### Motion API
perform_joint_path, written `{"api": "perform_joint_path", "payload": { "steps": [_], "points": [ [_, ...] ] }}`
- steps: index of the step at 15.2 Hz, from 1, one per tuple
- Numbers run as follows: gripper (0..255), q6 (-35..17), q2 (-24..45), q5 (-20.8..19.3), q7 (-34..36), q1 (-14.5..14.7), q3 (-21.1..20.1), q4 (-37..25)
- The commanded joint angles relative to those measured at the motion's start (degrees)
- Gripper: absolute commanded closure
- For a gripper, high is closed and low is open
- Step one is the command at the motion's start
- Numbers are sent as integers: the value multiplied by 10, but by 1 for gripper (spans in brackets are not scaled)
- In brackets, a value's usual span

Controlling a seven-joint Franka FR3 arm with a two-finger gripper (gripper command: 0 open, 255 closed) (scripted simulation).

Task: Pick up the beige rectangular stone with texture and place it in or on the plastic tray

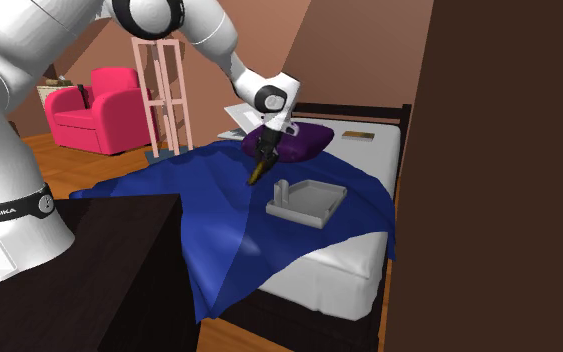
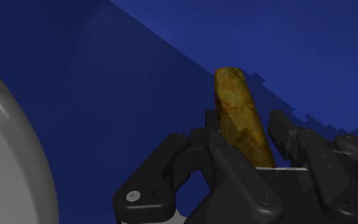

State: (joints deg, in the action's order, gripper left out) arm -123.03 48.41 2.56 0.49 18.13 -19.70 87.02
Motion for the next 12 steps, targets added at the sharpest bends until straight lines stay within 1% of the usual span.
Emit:
{"api": "perform_joint_path", "payload": {
  "steps": [1, 12],
  "points": [
    [255, 8, -11, 2, 2, -2, -2, 3],
    [255, 58, -66, 11, 10, -10, -12, 6]
  ]
}}
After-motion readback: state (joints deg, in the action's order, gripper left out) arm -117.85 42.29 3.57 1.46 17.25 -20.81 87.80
